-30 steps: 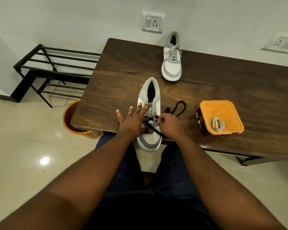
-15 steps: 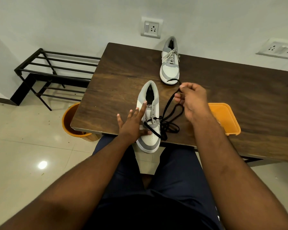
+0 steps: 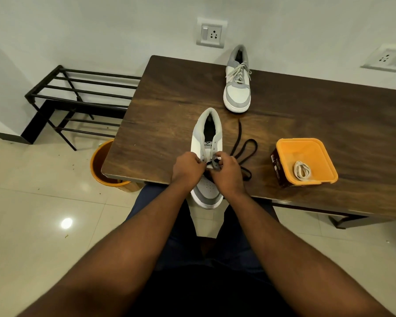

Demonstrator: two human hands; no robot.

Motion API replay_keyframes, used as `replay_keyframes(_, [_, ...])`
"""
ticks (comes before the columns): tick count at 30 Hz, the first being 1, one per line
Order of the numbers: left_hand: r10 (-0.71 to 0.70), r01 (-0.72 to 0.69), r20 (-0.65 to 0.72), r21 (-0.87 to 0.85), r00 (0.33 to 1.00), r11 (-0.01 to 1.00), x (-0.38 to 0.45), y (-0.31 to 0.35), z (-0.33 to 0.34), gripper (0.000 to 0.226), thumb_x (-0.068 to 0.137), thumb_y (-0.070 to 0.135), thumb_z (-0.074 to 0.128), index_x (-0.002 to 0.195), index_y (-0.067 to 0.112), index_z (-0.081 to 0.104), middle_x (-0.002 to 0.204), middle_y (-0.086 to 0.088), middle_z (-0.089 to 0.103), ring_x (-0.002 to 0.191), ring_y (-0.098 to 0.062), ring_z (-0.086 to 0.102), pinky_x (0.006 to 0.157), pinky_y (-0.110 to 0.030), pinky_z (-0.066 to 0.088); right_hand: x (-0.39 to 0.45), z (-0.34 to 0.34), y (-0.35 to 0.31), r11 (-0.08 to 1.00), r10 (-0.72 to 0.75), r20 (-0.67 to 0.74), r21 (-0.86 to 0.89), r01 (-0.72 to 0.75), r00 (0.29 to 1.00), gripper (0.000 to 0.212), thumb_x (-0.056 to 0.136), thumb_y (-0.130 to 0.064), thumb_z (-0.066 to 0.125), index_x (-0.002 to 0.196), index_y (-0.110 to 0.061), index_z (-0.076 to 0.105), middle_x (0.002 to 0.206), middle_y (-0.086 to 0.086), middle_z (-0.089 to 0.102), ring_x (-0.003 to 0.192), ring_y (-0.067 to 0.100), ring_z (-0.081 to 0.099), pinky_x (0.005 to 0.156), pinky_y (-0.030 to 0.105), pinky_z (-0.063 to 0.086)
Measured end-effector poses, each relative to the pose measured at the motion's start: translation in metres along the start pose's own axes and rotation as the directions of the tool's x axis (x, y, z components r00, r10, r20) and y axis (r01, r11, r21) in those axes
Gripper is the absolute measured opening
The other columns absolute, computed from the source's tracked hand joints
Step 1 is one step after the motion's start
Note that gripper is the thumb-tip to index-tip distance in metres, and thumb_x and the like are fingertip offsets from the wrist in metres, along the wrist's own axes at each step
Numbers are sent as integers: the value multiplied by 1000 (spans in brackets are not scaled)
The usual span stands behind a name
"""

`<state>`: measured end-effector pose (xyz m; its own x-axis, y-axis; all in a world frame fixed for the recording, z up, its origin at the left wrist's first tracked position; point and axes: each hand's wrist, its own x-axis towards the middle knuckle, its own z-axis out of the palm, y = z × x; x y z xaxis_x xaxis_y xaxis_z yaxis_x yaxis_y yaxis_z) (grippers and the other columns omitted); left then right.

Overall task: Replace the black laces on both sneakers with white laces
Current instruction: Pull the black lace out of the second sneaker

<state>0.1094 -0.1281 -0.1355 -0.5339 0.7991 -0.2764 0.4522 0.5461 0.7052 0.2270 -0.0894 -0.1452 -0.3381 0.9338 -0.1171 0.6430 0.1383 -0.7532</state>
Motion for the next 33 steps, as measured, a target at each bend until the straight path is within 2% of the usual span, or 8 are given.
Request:
replay_keyframes(6, [-11,7,82,44,997,999,12,-7,-3,20,85,11,65,66,5,64,75,-16,69,70,-31,67,67,-39,59,2,1,6,999,-35,-40,-34,34,999,57,71,-30,82,119,-18,56,111,5,59,97,20,58,80,35,51])
replay_keyframes(10, [-10,12,149,-15,989,1000,12,-9,-9,22,82,14,71,68,-3,66,61,-6,59,58,-18,56,58,-31,49,4,2,6,997,-58,-38,-49,56,998,56,71,-31,82,117,-20,52,105,2,64,93,19,62,74,33,51])
replay_keyframes(14, [54,-35,293,-69,955,997,5,-13,-29,26,77,4,69,53,3,59,50,-1,49,48,-11,44,53,-28,41,4,-3,4,995,-53,-1,-85,52,999,62,73,-30,82,124,-17,50,100,2,62,90,20,60,72,32,47])
replay_keyframes(18, [136,-66,430,-173,893,983,-21,-17,-51,10,79,-2,66,71,-7,68,55,-3,54,50,-7,43,54,-23,39,5,-7,3,997,-30,20,-72,31,999,65,70,-27,84,124,-15,51,96,-5,56,88,16,57,71,27,41])
replay_keyframes(24, [75,23,704,-128,706,991,-39,-25,-94,2,83,5,72,81,4,74,61,-1,59,49,-7,44,47,-18,34,7,-1,7,998,-11,25,-57,12,1000,63,69,-29,85,121,-17,52,107,2,65,94,21,61,73,27,41])
replay_keyframes(27, [-15,13,571,7,821,1000,-21,-23,-92,20,88,21,71,84,2,72,57,3,60,46,-6,45,42,-19,31,7,-2,8,998,-8,24,-61,9,1000,60,69,-29,85,119,-17,54,106,1,64,94,19,60,73,29,44])
replay_keyframes(30, [-61,93,241,-122,969,988,-2,-14,-62,29,89,23,70,66,8,62,56,-2,59,41,-7,48,42,-17,35,8,-1,7,994,-9,34,-107,13,999,53,70,-31,85,112,-16,57,103,-1,62,94,19,60,74,32,48])
replay_keyframes(33, [-7,6,121,2,993,1000,8,-10,-29,30,85,31,73,69,7,65,67,-8,65,58,-15,57,57,-27,44,8,-1,7,991,-15,35,-133,20,999,50,68,-38,85,105,-16,61,101,2,67,90,21,63,73,38,53])
